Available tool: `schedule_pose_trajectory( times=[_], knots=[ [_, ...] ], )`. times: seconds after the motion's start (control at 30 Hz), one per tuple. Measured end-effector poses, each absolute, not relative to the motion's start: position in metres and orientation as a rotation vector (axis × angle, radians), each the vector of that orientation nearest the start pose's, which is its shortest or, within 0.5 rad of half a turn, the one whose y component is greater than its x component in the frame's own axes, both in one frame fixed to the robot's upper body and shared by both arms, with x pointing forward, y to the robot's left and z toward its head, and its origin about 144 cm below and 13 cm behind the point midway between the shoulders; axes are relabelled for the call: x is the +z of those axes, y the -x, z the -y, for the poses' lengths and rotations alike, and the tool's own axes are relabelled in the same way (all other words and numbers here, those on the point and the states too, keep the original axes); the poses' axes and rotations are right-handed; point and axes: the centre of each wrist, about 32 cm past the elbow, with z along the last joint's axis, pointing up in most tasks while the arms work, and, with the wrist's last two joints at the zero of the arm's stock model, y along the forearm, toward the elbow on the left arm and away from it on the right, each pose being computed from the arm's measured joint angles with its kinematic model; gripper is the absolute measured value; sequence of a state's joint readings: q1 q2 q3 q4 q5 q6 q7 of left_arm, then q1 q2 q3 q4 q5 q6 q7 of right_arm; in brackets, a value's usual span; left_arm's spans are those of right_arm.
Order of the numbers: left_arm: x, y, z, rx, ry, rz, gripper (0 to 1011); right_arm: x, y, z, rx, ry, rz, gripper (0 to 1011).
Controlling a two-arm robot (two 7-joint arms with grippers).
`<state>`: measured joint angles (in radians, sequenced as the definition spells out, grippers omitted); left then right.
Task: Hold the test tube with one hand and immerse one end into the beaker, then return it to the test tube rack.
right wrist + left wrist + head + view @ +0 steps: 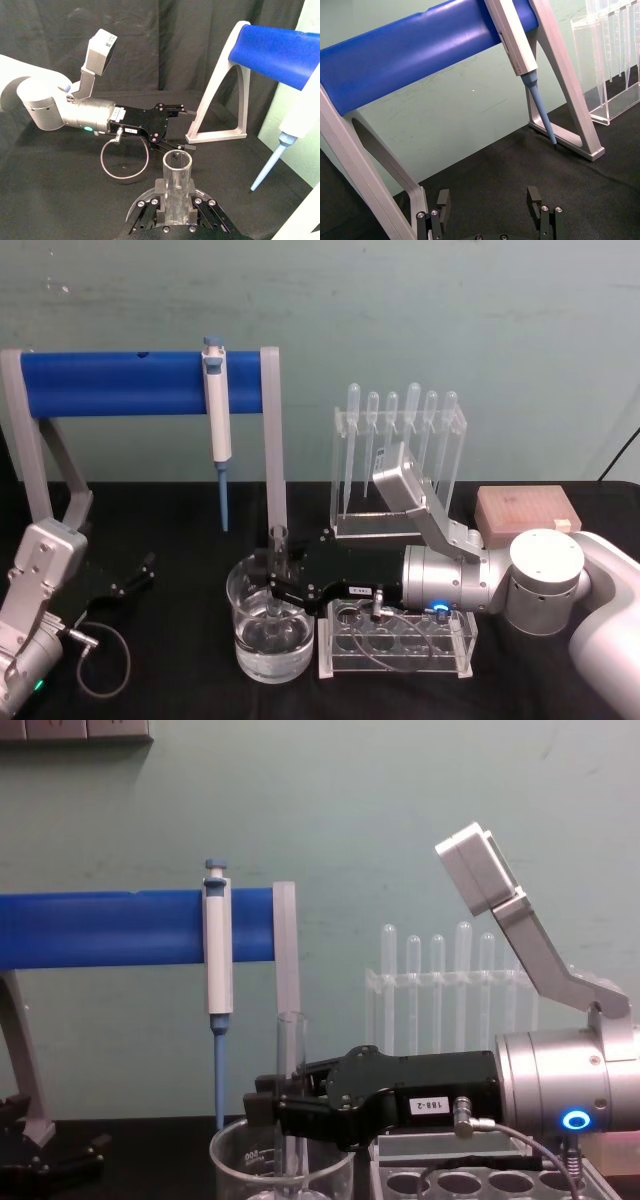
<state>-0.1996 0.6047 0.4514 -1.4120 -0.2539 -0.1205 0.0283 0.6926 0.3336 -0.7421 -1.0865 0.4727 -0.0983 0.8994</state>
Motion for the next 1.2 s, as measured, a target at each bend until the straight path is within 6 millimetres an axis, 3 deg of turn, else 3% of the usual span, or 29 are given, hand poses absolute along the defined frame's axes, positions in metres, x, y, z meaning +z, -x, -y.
schedule_pose_trajectory(
  times=[1.2],
  knots=[
    [1.1398, -0.4886, -0.3097, 1.248, -0.304, 0.285, 1000, 1.2041, -0.604, 0.1897, -0.227, 0.152, 0.123, 226]
  ],
)
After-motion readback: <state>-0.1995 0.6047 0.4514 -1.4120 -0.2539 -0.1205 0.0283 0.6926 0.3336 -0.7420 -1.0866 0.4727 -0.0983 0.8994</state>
